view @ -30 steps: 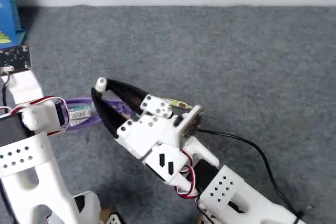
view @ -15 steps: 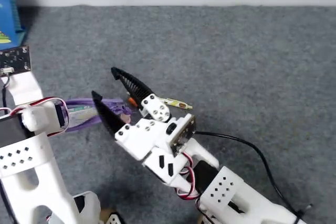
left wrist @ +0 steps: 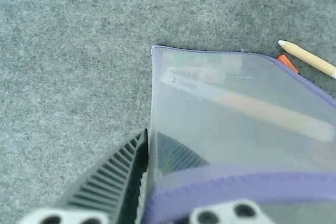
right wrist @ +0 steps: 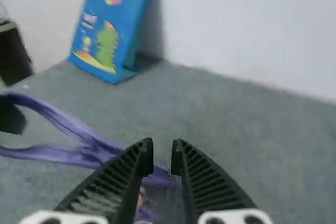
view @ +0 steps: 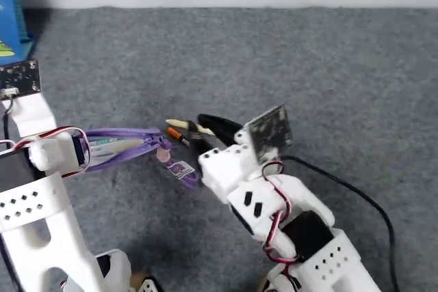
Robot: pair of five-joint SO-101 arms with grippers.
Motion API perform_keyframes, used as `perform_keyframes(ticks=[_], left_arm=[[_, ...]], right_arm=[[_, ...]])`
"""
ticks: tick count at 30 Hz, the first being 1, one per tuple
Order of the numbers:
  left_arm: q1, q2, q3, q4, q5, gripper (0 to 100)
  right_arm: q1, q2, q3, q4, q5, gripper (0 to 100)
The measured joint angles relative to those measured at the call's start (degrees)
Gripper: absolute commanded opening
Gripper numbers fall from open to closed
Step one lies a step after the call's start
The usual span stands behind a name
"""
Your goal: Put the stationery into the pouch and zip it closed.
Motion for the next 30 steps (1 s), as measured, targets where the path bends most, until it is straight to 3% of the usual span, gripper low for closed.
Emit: perform_keyframes(ticks=[7,12,24,30], left_arm=[[0.0,0.0,0.0,0.0,0.0,1],[0.0,0.0,0.0,0.0,0.0,1],[-0.3,0.0,0.0,0.0,0.0,1],[-5.6,0.2,-2.0,0.0,0.0,1]], right_arm=[[6.2,0.0,0.0,-1.1,-15.5,5.8],[6.4,0.0,0.0,-2.8,-18.5,6.1],[6.6,17.2,-2.4,-2.5,-5.3,6.2],[6.6,29.8,-9.8,3.3,-0.3,6.3]])
